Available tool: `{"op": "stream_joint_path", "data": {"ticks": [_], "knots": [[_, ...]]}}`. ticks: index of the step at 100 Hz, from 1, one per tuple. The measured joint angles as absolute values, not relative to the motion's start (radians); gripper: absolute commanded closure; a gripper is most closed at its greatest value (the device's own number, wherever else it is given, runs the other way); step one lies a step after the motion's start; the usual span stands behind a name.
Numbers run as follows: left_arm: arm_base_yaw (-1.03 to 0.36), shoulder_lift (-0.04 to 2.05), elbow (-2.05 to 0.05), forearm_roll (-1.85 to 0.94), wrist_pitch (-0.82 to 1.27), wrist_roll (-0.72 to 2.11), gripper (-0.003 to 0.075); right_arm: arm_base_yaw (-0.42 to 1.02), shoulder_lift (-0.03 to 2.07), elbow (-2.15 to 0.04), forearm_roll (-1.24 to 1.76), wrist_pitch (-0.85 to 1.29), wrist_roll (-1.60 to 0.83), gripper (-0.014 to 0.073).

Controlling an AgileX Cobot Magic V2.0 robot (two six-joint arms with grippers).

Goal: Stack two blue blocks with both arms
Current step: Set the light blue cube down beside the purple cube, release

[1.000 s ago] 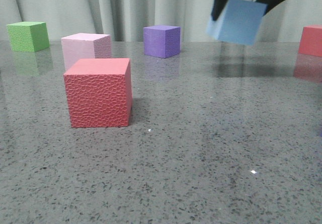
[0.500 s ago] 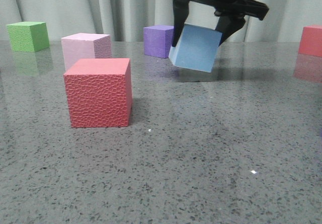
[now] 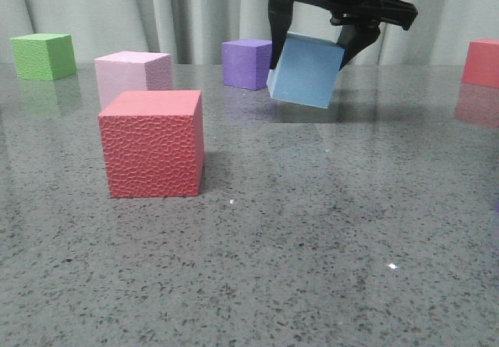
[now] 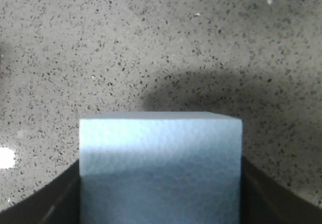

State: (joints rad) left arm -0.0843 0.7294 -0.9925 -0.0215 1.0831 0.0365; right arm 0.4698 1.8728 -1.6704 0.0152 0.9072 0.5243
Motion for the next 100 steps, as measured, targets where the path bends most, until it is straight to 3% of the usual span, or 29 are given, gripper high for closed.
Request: {"op": "stream_joint_path", "data": {"ticks": [44,77,100], "knots": [[-0.084,0.729,-0.993,-0.022,1.083,0.036,0.0048,0.470,1.907,-1.670,0.013,0.907,0.526,0.0204],[-0.084,0.729,-0.993,-0.022,1.083,0.036,0.0048,0.470,1.907,-1.670,0.017,0.897,0.526,-0.0061],[-0.084,0.729,-0.993,-0.022,1.083,0.036,0.0048,0.470,1.907,-1.670,0.027,0.874,0.528,-0.0070]]}}
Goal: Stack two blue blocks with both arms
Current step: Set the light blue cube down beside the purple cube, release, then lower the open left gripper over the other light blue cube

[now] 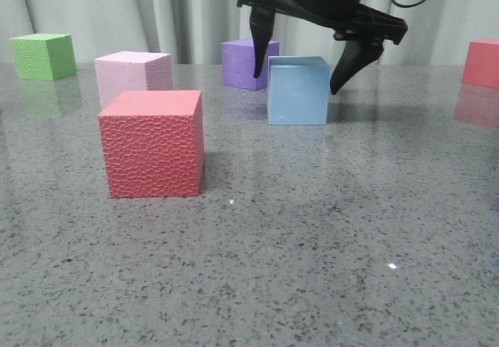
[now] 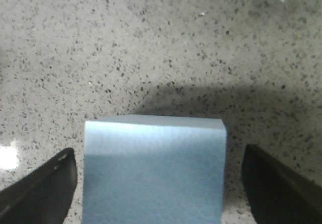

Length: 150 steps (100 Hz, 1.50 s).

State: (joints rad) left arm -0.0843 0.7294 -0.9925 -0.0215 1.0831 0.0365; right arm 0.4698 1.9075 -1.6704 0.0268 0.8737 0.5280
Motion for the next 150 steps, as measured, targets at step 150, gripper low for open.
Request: {"op": "stream_joint_path", "data": {"ticks": [150], "knots": [[-0.084,0.729,-0.993,-0.022,1.081,0.036,0.0048,0.157,1.298,-1.382,-0.173,1.016,0.244,-0.0070]]}}
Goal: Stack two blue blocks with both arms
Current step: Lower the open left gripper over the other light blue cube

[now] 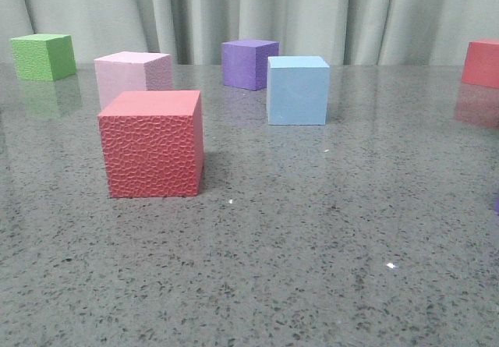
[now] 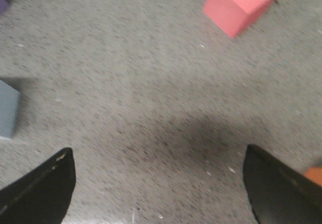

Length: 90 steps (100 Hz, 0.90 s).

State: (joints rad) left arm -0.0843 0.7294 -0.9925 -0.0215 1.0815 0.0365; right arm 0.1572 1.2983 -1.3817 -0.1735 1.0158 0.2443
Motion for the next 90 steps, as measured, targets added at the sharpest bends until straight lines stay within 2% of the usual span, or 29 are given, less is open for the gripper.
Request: {"op": "stream_joint_path", "data": {"ticks": [22,44,73,90], "knots": [[-0.084,0.729,-0.993,-0.022,1.079,0.036,0.0048,0.066,1.112,-1.175,-0.128,0.983,0.179,-0.0070],[-0.084,0.729,-0.993,-0.022,1.079,0.036,0.0048,0.049,0.948,-1.007,-0.116,0.976,0.159,-0.0070],[-0.084,0.729,-0.993,-0.022,1.079,0.036,0.0048,0.049,0.755,-0.867,-0.112,0.976,0.156,-0.0070],[-0.084,0.729,-0.993,-0.022,1.079,0.036,0.0048,0.049,0.709,-0.844,-0.112,0.979,0.154,-0.0070]]}}
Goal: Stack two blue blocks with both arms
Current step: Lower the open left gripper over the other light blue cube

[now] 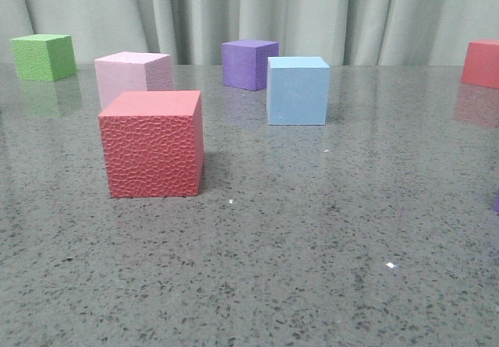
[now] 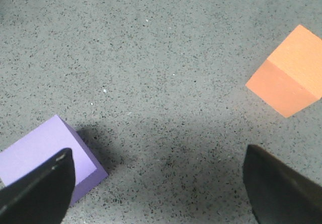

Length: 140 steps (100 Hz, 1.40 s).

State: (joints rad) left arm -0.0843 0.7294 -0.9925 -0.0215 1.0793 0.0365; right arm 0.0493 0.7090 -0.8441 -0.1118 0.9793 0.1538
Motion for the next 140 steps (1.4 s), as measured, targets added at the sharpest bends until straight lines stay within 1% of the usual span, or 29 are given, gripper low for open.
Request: {"op": "stream_joint_path", "data": {"ticks": [37,63,80,103,140], "knots": [[-0.084,0.729,-0.993,-0.022,1.073,0.036,0.0048,0.049,0.705,-0.844,-0.112,0.979,0.154,-0.0070],[-0.084,0.760,-1.008,0.015,0.964,0.036,0.0048,0.049,0.705,-0.844,-0.112,0.979,0.154,-0.0070],[-0.084,0.878,-1.094,0.040,0.948,0.036,0.0048,0.049,0.705,-0.844,-0.112,0.979,0.154,-0.0070],[-0.084,1.086,-1.252,0.168,0.941,0.043,0.0048,0.049,0.705,-0.844,-0.112,0.979,0.154,-0.0070],[-0.072,1.392,-1.477,0.173,0.977,0.236,0.0048,0.049,0.705,-0.844,-0.112,0.979,0.154,-0.0070]]}}
